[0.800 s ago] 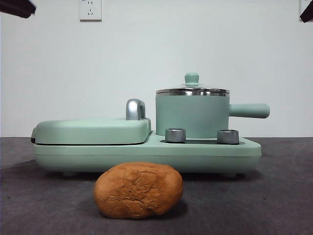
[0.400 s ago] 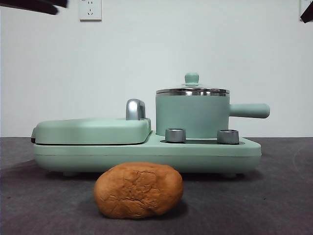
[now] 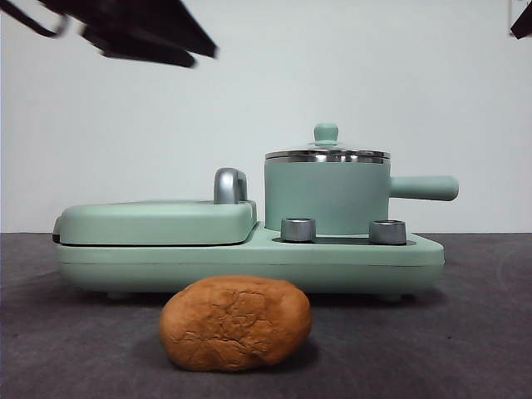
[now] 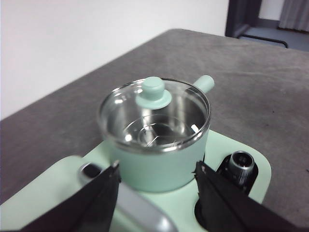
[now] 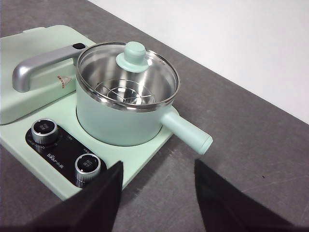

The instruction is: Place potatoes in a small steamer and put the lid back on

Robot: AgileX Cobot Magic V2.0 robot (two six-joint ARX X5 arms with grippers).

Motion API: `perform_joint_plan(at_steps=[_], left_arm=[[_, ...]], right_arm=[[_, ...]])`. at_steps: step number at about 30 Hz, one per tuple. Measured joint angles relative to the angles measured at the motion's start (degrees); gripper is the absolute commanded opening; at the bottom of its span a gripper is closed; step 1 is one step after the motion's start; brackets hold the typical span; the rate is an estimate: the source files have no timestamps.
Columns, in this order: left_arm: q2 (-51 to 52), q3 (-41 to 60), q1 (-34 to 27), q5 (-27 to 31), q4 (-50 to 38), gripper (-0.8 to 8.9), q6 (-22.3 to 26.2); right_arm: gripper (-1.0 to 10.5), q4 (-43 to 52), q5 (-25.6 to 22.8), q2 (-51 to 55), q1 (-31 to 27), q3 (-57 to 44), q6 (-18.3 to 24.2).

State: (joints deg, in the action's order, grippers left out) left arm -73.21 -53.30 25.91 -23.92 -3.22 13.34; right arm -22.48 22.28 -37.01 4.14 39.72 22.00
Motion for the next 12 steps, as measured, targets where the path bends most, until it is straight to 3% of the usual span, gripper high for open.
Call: perform_joint_plan(at_steps=[12], left_arm=[[-21.5, -20.8, 3.7, 0.1, -0.2, 2.49, -0.7]], right_arm=[[2.3, 0.0, 0.0, 0.0, 0.0, 0.0, 0.0]])
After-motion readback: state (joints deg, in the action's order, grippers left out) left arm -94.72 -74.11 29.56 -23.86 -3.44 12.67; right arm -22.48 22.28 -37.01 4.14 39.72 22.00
